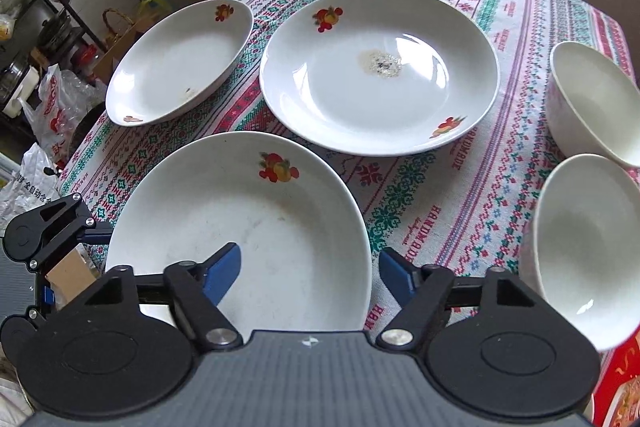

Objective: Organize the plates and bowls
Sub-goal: 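Carry the held plate across the table with the right gripper, then move the held plate over another white floral plate with the right gripper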

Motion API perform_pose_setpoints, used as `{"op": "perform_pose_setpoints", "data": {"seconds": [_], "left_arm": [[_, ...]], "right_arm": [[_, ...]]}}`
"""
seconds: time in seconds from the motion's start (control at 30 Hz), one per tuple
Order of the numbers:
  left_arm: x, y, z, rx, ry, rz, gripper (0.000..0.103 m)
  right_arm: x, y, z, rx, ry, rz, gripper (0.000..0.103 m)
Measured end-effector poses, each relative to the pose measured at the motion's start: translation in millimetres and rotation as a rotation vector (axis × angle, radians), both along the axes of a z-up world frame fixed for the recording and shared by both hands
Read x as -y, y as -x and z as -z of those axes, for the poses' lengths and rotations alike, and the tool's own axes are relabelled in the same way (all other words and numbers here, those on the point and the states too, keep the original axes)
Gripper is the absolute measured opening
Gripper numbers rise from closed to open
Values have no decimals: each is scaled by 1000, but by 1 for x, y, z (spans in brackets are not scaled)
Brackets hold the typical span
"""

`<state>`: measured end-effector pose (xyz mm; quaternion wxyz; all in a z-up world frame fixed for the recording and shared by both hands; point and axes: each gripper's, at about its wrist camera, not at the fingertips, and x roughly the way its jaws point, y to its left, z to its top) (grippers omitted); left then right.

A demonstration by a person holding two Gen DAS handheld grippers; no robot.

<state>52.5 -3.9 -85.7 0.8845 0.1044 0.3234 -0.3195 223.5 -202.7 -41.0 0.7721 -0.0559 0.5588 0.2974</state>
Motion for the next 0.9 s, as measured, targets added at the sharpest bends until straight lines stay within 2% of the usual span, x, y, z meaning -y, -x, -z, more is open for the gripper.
{"op": "perform_pose_setpoints", "data": {"seconds": [0.3, 0.9], "left_arm": [[1, -2, 0, -7, -8, 4, 86], [5, -3, 0, -6, -26, 17, 86]], "right_arm": [[-2, -14, 7, -60, -47, -29, 69], [3, -22, 9, -107, -102, -29, 69]]}}
